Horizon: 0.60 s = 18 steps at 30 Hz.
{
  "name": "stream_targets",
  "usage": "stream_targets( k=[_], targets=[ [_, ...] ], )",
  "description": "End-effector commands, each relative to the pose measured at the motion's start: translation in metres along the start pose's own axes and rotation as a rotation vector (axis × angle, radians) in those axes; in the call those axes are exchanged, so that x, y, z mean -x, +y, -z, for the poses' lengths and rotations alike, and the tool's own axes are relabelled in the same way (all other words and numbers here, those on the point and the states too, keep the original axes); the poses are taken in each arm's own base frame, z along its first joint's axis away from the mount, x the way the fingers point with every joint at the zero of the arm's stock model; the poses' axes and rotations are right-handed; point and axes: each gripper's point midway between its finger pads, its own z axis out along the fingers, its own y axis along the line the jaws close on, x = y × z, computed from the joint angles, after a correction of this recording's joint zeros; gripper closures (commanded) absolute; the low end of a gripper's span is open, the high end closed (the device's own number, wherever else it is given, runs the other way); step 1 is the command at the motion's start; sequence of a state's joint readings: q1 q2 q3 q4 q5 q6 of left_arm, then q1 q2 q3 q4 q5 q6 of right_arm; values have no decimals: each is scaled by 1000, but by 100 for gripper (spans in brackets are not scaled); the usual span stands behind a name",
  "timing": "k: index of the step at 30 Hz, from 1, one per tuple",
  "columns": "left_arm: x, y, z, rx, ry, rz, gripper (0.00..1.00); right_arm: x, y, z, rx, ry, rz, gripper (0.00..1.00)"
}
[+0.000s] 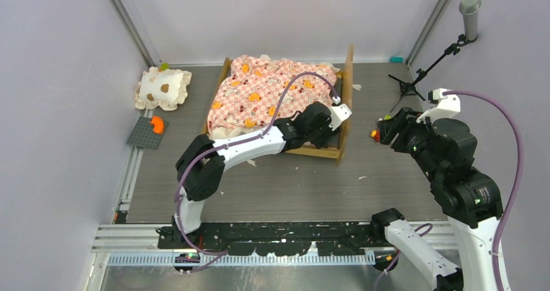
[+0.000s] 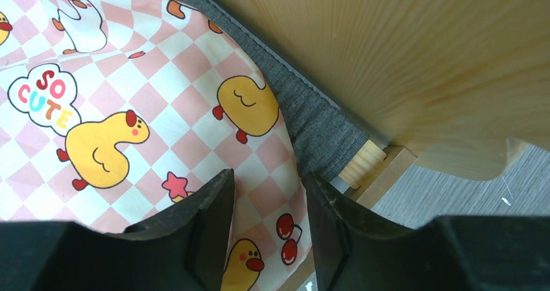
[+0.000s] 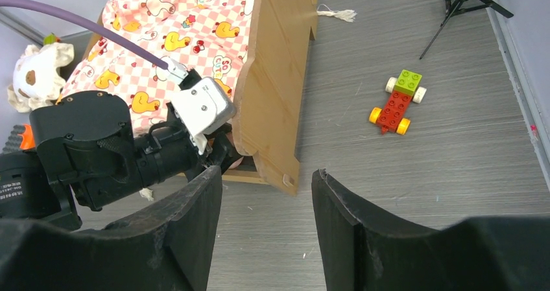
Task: Set up the pet bed
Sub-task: Cross the ropes on the bed frame.
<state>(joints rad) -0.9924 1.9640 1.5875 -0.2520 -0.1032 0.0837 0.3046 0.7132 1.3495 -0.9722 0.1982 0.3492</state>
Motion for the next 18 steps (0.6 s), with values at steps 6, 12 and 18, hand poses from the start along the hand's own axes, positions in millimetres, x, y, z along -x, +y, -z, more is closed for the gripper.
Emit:
stream_targets(
  k=[6,12,18],
  targets=[
    [-6,10,6,3,-15,54,62,3,-1,-1,-4,-16,12,42],
    [-11,10,2,-8,-4,83,72,3,-3,1,-10,-19,16,42],
    [-12,22,1,-29,-1,180,97,1,-4,0,-12,-15,14,42]
  ],
)
